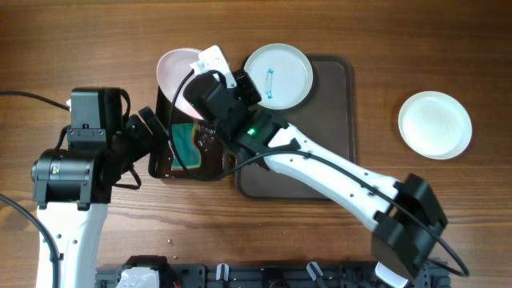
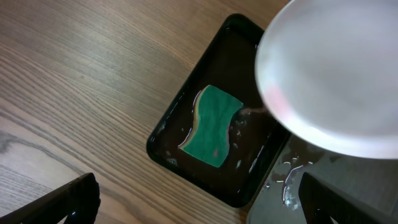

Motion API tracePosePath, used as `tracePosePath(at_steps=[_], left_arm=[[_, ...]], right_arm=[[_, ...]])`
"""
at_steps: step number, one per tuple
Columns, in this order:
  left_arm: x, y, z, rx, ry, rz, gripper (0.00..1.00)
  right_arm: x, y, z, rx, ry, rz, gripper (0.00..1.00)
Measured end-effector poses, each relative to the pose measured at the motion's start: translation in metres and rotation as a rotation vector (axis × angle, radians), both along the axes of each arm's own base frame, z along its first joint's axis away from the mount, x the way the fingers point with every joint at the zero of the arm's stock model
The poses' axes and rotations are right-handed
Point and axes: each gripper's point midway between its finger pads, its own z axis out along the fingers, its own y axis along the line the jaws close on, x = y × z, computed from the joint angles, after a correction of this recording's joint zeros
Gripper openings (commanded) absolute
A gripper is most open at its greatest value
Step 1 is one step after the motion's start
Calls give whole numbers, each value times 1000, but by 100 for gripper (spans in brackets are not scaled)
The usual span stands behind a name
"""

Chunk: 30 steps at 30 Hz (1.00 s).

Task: Clean dirty plates on tray and stack at the side
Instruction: 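Lift the cleaned plate with the right gripper and tilt it over the black tray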

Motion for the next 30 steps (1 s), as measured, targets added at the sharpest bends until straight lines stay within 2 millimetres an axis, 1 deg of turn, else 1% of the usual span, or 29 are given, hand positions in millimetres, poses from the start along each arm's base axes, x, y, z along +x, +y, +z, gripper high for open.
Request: tracePosePath(at_steps=[3,8,12,15,24,30], left_arm=[[0,0,0,0,0,0,100],[0,0,0,0,0,0,100],[0,0,0,0,0,0,100],[0,0,0,0,0,0,100],[0,0,0,0,0,0,100],[0,0,0,0,0,0,100]], right_arm=[[-2,-8,23,3,-45,-15,4],[-4,-16,47,-19,-94,-9,4],[-8,-11,50,-64,-108,18,4],[-9,-7,58,-70,-145,18,4],[-9,-6,69,-119,-197,16,4],[-15,6,80,-135,-242,50,4]])
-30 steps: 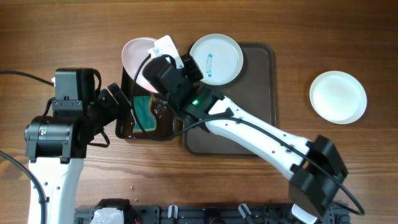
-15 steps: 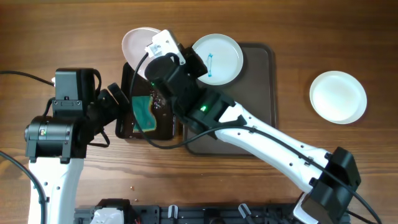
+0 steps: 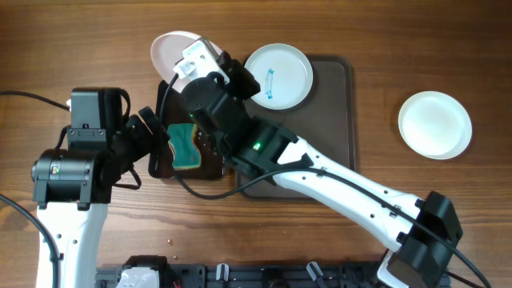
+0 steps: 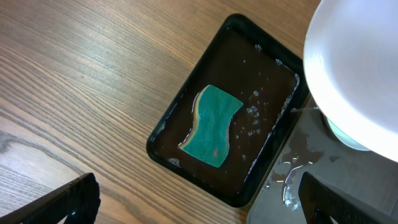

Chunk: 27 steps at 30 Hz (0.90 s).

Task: Clean dirty plates on tray and stack at the side
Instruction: 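Lift the cleaned plate with the right gripper and tilt it over the black tray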

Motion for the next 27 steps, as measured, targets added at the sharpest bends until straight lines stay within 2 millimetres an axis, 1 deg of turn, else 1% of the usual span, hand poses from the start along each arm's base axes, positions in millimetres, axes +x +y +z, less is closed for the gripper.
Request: tracePosePath(at_steps=[2,9,27], left_arm=[[0,0,0,0,0,0,100],[0,0,0,0,0,0,100],[0,0,0,0,0,0,100]], right_arm=[[-3,4,4,-12,-19,10,4],[-13,12,7,-37,-32,22,4],[-14,12,7,-46,-35,20,4]])
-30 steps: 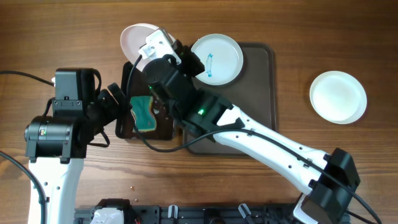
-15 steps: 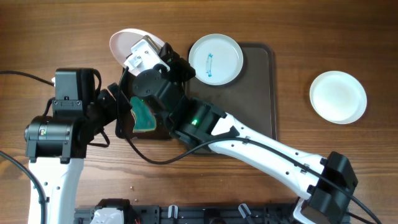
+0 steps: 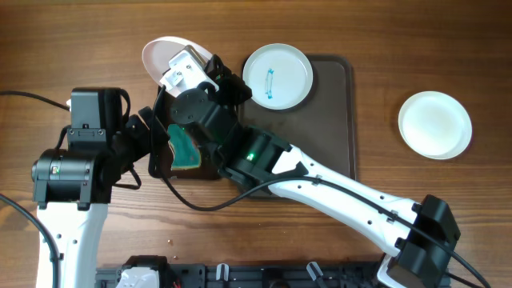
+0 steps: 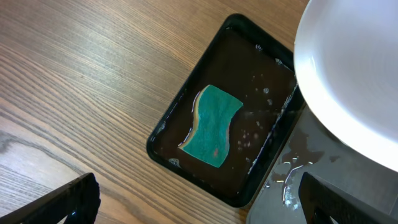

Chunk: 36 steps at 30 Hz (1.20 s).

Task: Clean dirty plates on tray and stack at the side
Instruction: 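Lift the cleaned plate with the right gripper and tilt it over the black tray, then carry the plate with the right gripper onto the plate at the right side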

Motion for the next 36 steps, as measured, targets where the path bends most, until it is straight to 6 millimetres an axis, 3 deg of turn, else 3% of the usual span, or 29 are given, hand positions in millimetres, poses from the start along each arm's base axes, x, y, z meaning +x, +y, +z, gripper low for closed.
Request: tracePosePath(at_steps=[11,15,20,23,26,31,32,36], left_arm=[[0,0,0,0,0,0,100],[0,0,0,0,0,0,100],[-1,0,0,0,3,0,100],[0,0,0,0,3,0,100],[-1,0,0,0,3,0,100],[0,0,0,0,2,0,100],[0,0,0,0,2,0,100],[0,0,0,0,2,0,100]], right_arm=[[0,-1,-1,10,5,-6,4],[4,-23,-26,56,107,-86,4],[27,-79,-94,367,486,-216,4],[51,-101,-109,645,695,-211,4],[70,-140,-112,872,842,-225,4],[70,-229,-122,1064,973,-410,4],[65,-258,-125,1094,981,-491,4],[48,-343,-138,1159,973,-738,4]])
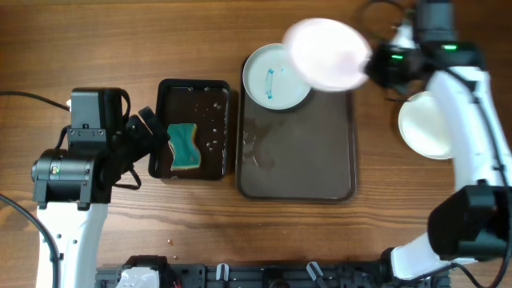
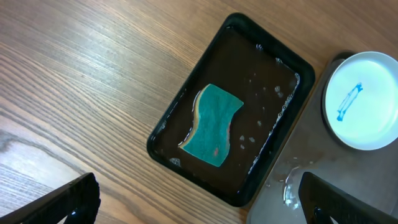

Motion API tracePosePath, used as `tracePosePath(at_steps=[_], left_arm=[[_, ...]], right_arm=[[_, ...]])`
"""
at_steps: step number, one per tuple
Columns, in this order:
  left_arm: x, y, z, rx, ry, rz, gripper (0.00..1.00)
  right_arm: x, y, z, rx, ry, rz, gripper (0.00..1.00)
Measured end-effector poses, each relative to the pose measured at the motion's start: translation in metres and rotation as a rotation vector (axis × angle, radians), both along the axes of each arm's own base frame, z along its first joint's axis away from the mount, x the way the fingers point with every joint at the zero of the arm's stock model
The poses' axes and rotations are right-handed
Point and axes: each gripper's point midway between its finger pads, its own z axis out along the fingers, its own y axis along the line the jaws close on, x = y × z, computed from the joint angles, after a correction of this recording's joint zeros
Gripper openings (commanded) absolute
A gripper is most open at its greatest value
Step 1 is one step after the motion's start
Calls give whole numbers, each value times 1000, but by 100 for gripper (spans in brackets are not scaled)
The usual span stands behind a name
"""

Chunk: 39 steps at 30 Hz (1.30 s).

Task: Clean dirty plates on tray and stack at the side
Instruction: 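Carry the plate with the right gripper onto the plate at the right side, then grasp the last white plate rim with the right gripper and drag it down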

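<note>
A brown tray [image 1: 296,152] holds one white plate with a blue smear [image 1: 268,78], also in the left wrist view [image 2: 362,99]. My right gripper [image 1: 376,66] is shut on the rim of a pinkish-white plate [image 1: 326,53], held blurred above the tray's far right corner. A clean white plate [image 1: 435,124] lies on the table to the right. A green sponge [image 2: 211,126] floats in a black basin [image 2: 171,121] of water. My left gripper [image 2: 199,208] hangs open over the basin's near left edge, holding nothing.
Water drops lie on the tray's left part [image 1: 250,148] next to the basin [image 1: 162,90]. Bare wooden table [image 1: 400,216] surrounds the tray. A black rail [image 1: 264,276] runs along the near edge.
The right arm has moved with the plate from above the basin's far left corner to the far right, above the tray's corner. The left arm and sponge are unchanged.
The right gripper held the plate tilted over the basin, with water running off it. At the two later moments it was farther left over the basin's far corner, still dripping. Now the plate is above the tray's far right corner, near the clean plate.
</note>
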Motion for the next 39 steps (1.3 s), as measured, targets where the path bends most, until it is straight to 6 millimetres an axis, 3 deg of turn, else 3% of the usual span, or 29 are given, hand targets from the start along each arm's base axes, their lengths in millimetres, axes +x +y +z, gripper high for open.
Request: tracePosePath(at_steps=[4,6,9,14,16,20,24,26,28,31,34,37,39], left_arm=[[0,0,0,0,0,0,100],[0,0,0,0,0,0,100],[0,0,0,0,0,0,100],[0,0,0,0,0,0,100],[0,0,0,0,0,0,100],[0,0,0,0,0,0,100],[0,0,0,0,0,0,100],[0,0,0,0,0,0,100],[0,0,0,0,0,0,100],[0,0,0,0,0,0,100],[0,0,0,0,0,0,100],[0,0,0,0,0,0,100],[0,0,0,0,0,0,100]], right_arm=[[-27,-80,-22,-26,98,-195,4],[-56,-129,-46,-34,176,-334,4],[-86,-170,-72,-36,225,-464,4],[-131,-205,-111,-12,291,-607,7],[-138,-207,-117,-17,301,-608,28],[-135,-205,-118,-29,292,-582,38],[-120,-191,-110,31,221,-487,42],[-108,-179,-94,46,155,-415,42],[-90,-162,-67,28,61,-316,42],[-62,-119,-13,-31,-110,-119,46],[-42,-40,40,-96,-286,157,48],[-40,22,51,-130,-336,343,50],[-37,59,41,-156,-331,447,50]])
